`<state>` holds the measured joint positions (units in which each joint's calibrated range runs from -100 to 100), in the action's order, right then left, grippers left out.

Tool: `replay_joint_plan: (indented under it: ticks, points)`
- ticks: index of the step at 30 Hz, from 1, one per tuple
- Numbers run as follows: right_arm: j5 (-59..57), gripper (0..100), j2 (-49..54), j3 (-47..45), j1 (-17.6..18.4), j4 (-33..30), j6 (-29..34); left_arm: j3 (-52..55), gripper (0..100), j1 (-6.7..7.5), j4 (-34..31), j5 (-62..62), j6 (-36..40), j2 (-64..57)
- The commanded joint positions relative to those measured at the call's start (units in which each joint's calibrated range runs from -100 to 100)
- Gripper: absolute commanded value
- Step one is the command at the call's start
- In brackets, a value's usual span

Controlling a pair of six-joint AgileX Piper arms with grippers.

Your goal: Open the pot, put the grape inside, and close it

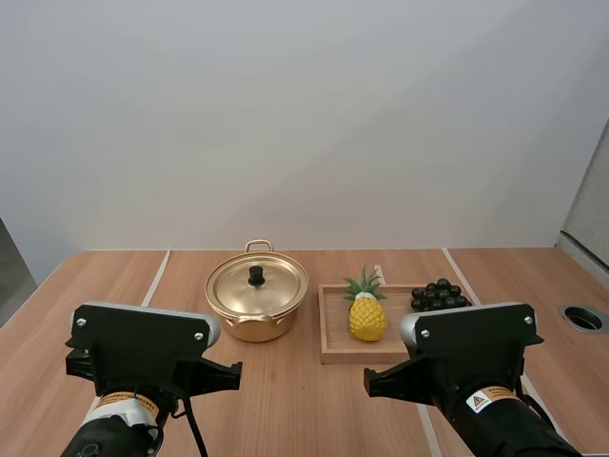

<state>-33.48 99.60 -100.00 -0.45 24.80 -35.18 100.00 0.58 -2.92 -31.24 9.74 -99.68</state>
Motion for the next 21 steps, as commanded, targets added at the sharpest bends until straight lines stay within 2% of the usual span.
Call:
replay_joint_plan:
  ticks: [1, 21]
  points:
    - [1.2, 0, 0.4, 0.0, 0.1, 2.7, -0.3, 0.0, 0, 0.16, 1.0, 1.9, 0.6, -0.3]
    - [1.2, 0, 0.4, 0.0, 0.1, 2.1, -0.3, 0.0, 0, -0.26, 1.0, 1.6, 0.6, -0.3]
